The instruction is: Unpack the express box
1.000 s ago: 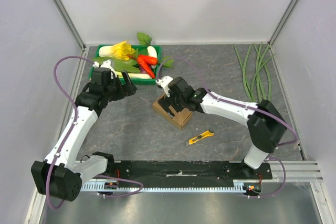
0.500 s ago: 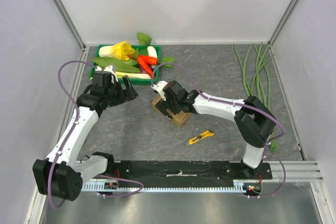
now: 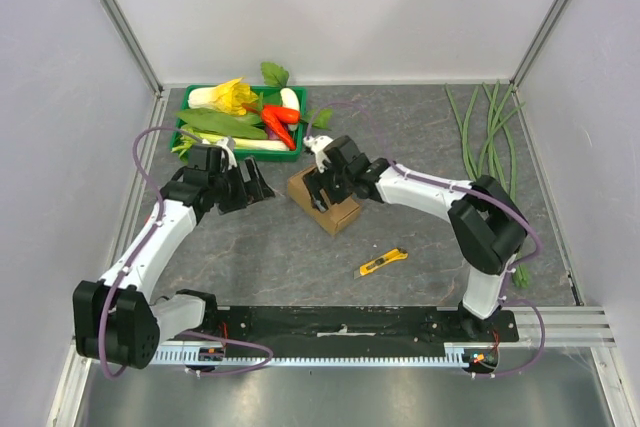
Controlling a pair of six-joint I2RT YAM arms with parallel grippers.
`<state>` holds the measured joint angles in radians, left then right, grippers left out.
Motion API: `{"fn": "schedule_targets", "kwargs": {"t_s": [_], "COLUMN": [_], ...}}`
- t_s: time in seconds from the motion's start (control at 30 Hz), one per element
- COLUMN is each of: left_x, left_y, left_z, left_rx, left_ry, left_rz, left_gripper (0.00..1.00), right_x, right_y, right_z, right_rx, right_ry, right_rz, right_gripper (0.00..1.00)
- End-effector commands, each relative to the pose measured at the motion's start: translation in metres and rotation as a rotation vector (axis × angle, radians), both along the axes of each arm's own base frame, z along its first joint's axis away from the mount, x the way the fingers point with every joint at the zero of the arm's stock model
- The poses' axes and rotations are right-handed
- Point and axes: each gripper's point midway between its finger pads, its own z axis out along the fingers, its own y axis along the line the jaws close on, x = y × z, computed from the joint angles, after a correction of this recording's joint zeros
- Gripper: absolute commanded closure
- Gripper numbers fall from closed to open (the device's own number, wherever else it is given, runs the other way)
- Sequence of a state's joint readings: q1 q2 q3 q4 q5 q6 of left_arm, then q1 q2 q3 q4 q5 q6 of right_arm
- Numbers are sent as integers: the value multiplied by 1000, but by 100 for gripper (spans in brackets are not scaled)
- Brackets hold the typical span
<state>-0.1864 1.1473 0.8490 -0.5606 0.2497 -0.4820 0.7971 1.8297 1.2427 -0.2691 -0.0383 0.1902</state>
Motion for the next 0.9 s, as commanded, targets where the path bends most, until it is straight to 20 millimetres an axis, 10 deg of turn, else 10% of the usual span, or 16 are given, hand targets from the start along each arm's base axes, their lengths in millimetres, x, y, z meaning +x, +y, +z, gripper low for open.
{"fn": "schedule_targets", "kwargs": {"t_s": [0.0,0.63,0.87], "left_x": [4,27,35], "left_y": [-16,-61,-54], "left_z": [-7,-22,-8], "left_rx": [-92,-374,-316], "left_ry": [-14,16,-23], "left_rz": [-34,-76,-77], "left_gripper": [9,11,11], "right_x": [-25,19,48], "right_y": [-3,-16,-31], "right_z": [-23,6,38], "right_rx": [155,700,711], "right_ry": [312,563,442], "right_rz": [-30,-193,-246], "right_gripper": [23,27,8]}}
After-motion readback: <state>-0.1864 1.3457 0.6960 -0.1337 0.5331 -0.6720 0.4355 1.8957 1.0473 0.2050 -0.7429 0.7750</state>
